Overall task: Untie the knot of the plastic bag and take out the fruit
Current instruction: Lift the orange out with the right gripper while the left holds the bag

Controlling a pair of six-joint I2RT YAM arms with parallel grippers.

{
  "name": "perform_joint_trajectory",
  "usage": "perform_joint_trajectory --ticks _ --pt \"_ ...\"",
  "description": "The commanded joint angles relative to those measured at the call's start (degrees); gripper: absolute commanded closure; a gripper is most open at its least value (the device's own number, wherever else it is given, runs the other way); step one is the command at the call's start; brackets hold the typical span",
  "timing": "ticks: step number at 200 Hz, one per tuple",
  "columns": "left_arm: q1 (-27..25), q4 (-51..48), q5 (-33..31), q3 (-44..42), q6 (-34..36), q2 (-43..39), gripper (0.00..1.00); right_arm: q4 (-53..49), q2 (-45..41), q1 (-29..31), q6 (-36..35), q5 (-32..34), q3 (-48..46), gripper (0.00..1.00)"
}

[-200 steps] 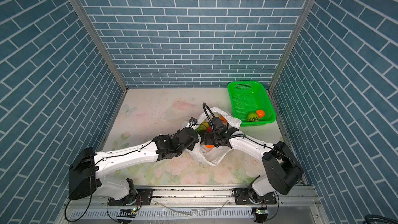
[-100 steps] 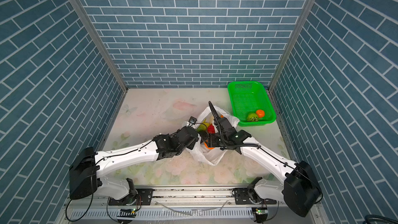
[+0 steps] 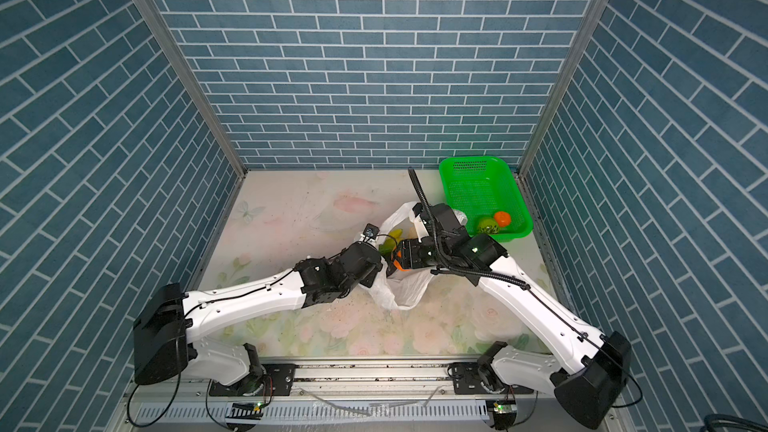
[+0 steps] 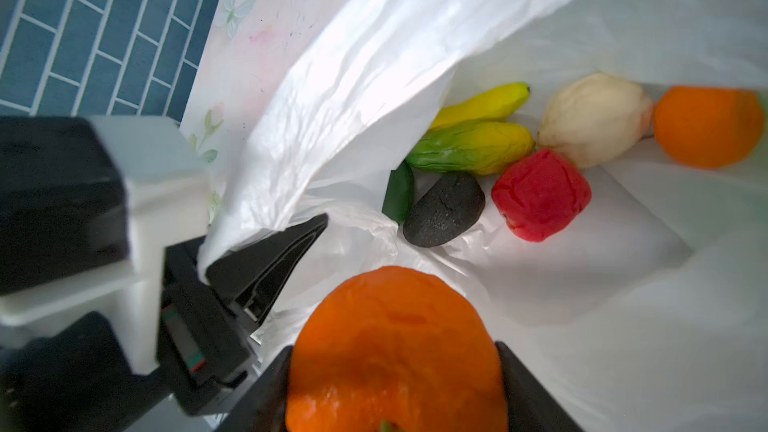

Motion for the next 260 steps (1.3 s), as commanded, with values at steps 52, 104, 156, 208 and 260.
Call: perform_joint_trajectory --ticks 52,104,156,208,260 --pt "0.41 2.15 1.17 0.51 0.4 0.29 1.0 10.89 3.66 0.47 2.86 -3.06 -6.02 0.43" --pt "0.4 1.98 1.31 -0.22 -0.04 -0.03 1.0 14.12 8.11 0.65 2.39 -0.33 -3.8 0.44" --pt "0.4 1.15 0.54 -0.84 -0.19 -1.04 1.0 1.75 5.28 0.65 -0.08 1.23 6.42 0.44" --pt "0.38 1.39 0.43 -0.14 -0.11 -0.6 1.0 -3.36 4.4 -0.5 -2.56 1.23 14.74 0.43" --pt "0.42 -0.62 -0.37 -0.39 0.07 -1.97 1.0 -4.56 6.03 -11.43 -8.91 2.55 24.62 0.43"
